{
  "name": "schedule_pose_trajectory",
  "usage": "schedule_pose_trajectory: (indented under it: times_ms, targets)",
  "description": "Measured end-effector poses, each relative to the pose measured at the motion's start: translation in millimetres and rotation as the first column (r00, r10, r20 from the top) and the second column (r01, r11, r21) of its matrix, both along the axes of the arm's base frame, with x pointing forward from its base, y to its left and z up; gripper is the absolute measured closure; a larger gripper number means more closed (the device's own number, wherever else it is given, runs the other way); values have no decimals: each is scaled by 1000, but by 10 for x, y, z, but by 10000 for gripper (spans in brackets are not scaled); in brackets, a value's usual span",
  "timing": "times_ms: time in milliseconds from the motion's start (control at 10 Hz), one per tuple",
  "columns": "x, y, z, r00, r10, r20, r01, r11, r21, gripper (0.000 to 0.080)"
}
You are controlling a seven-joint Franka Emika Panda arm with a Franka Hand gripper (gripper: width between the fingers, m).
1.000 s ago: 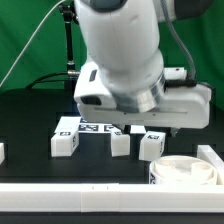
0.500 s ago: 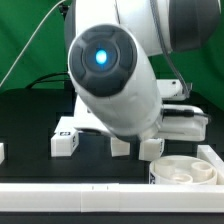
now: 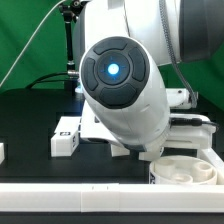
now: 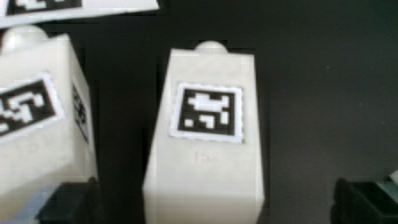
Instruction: Assemble stool
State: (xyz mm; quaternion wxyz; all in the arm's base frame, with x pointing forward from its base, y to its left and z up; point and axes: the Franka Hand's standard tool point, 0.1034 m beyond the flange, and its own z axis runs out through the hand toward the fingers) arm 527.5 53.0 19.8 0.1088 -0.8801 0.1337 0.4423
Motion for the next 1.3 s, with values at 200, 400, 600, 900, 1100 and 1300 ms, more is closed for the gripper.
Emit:
schedule_pose_trajectory:
  times_ms: [200, 400, 600, 900, 1100, 1300]
  targets:
    - [-63, 41, -75, 1000, 2, 9, -2, 1000, -7, 151]
    - [-76, 86, -125, 1000, 8, 19, -7, 1000, -12, 151]
    - [-83, 94, -141, 1000, 8, 20, -8, 1000, -13, 181]
    - [-86, 76, -146, 1000, 11, 21, -10, 1000, -9, 362]
    - [-86, 46, -144, 1000, 15, 24, -15, 1000, 2, 462]
    - [-59, 38, -104, 1000, 16, 23, -16, 1000, 5, 462]
